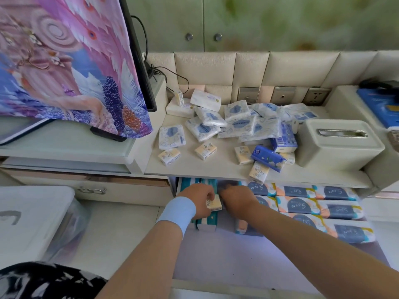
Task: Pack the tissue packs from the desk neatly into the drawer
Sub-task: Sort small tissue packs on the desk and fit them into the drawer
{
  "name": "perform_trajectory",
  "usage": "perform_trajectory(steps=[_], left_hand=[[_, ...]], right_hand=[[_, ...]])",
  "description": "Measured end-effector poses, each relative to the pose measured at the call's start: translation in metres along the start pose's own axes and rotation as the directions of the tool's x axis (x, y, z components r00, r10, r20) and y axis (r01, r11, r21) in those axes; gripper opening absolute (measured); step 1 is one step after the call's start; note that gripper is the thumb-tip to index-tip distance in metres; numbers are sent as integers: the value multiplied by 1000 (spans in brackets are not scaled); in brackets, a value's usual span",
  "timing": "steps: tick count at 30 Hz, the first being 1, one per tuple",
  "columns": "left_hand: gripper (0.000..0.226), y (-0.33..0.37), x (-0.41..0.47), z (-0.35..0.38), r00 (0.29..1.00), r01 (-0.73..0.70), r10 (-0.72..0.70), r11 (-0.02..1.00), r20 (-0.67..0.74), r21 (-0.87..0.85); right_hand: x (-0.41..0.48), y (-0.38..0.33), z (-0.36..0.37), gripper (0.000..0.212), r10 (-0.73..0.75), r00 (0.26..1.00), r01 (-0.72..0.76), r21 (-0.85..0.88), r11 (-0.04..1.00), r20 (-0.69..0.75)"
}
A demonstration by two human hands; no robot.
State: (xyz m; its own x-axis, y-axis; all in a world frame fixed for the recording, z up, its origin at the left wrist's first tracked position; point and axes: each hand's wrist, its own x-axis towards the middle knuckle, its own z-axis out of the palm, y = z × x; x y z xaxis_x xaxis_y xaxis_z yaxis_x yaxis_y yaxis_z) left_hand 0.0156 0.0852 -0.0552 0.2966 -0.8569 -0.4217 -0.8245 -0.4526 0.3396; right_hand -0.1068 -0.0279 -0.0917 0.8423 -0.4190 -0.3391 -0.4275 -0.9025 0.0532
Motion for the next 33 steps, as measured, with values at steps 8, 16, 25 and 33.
perform_trajectory(steps=[8, 16, 25, 33], left_hand=[[21, 28, 5, 13, 993, -91, 87, 995, -76, -51], [79, 15, 4, 27, 985, -172, 155, 903, 74, 395], [79, 9, 1, 25, 992, -125, 110, 923, 61, 364], [85, 7, 5, 20, 992, -119, 98, 938, 79, 327]], right_hand=[[-38, 14, -23, 43, -102, 984, 29, 436, 899, 146], [-48, 3, 13, 52, -154, 983, 141, -128, 982, -98], [-33, -23, 28, 39, -45, 999, 40, -369, 929, -6], [-24, -30, 33, 35, -9, 1000, 3, -361, 933, -15]])
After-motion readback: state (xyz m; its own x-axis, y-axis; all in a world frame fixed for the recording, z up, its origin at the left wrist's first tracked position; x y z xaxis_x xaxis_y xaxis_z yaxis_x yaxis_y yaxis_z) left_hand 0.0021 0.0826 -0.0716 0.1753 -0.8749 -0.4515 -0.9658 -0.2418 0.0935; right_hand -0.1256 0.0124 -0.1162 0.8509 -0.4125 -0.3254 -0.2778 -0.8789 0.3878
